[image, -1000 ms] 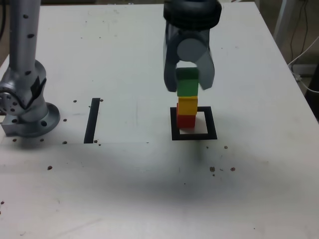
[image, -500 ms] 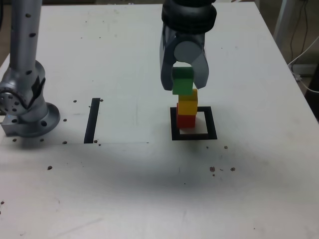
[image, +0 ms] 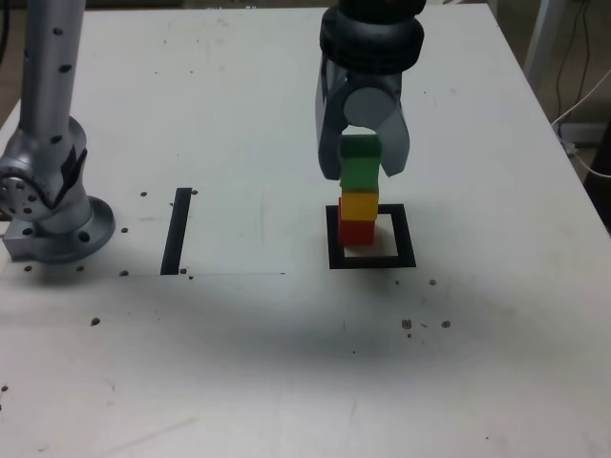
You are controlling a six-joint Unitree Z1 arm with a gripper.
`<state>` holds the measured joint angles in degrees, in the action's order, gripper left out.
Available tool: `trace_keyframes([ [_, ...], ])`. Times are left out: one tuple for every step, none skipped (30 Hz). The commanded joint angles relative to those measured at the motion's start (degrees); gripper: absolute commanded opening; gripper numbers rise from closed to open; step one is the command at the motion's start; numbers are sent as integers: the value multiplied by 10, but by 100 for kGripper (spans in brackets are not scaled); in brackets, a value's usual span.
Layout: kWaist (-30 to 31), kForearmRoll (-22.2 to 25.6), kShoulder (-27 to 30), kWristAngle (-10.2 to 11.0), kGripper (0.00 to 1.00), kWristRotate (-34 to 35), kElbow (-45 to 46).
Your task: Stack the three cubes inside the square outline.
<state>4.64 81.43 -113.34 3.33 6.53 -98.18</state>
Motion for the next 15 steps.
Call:
trace_keyframes([
  [-1,-2,-3,-1,27,-1,1],
  [-1,-3,-3,-2,29,-1,1],
  [-1,-3,-4,-2,33,-1,1],
  [-1,-3,-4,-2,40,-1,2],
  [-1,-4,-4,-3,48,-1,3],
  [-1,-4,-4,-3,59,-1,4],
  [-1,-5,-4,-3,73,-1,6],
  [-1,-6,-3,-3,82,-1,8],
  [-1,-7,-3,-2,90,-1,9],
  [-1,-7,-3,-2,95,-1,10],
  [-1,-7,-3,-2,98,-1,10],
  [-1,-7,-3,-2,99,-1,10],
  [-1,-7,-3,-2,100,-1,10],
  [-1,-7,-3,-2,100,-1,10],
  [-1,-6,-3,-2,100,-1,9],
])
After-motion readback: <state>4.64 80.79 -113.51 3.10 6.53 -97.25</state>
